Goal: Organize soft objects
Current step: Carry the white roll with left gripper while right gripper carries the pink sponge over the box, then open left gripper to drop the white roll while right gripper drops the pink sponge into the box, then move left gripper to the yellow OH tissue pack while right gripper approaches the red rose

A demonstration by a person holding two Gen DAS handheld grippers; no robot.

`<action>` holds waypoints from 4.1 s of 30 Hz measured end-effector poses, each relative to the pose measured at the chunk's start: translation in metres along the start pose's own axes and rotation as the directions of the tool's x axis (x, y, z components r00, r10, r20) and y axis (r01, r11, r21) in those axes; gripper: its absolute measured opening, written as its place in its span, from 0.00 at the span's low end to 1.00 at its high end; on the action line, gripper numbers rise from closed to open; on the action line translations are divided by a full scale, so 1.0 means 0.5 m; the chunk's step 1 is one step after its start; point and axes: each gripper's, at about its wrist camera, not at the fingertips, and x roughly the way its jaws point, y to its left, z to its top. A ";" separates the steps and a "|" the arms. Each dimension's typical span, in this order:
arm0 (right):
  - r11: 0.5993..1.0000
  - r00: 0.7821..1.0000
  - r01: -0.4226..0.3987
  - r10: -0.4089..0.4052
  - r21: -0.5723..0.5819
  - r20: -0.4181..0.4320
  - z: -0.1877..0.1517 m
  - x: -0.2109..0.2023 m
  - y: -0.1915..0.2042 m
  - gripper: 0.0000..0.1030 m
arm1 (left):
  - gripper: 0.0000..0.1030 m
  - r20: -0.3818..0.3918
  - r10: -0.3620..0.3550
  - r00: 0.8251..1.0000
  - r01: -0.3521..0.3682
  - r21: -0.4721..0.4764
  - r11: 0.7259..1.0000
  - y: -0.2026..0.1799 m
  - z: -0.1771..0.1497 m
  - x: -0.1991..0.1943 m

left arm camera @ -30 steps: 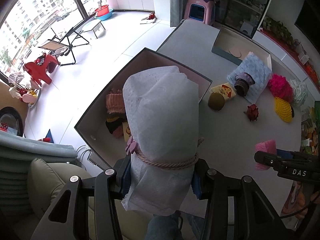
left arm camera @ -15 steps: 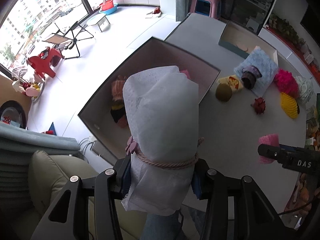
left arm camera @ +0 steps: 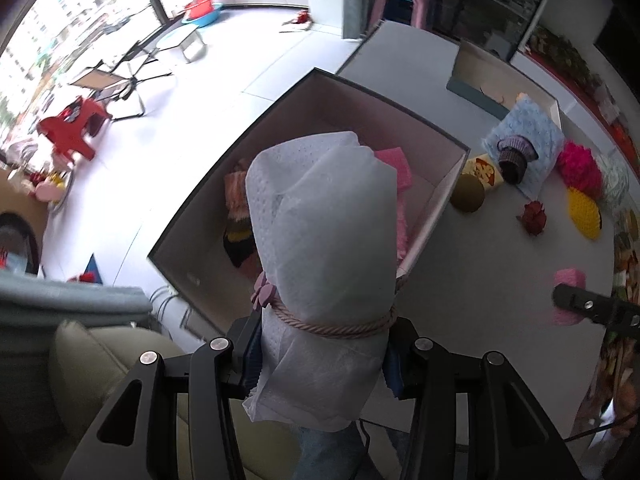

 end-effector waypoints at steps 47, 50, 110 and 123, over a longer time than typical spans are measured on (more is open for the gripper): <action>0.943 0.974 0.188 -0.216 -0.273 -0.075 0.023 0.153 0.438 0.72 | 0.47 -0.080 -0.099 0.992 0.106 0.082 0.991 0.192 0.032 0.161; 0.942 0.973 0.191 -0.219 -0.276 -0.074 0.023 0.155 0.441 0.72 | 0.47 -0.081 -0.099 0.992 0.106 0.086 0.991 0.190 0.030 0.162; 0.977 0.985 0.168 -0.164 0.134 -0.047 -0.001 0.094 0.151 1.00 | 0.99 -0.093 -0.023 0.995 0.046 0.250 0.967 0.042 0.039 0.126; 0.938 0.973 0.230 -0.230 0.260 -0.030 0.111 0.099 -0.025 1.00 | 0.99 -0.104 -0.051 0.993 0.078 0.280 0.957 -0.067 0.032 0.098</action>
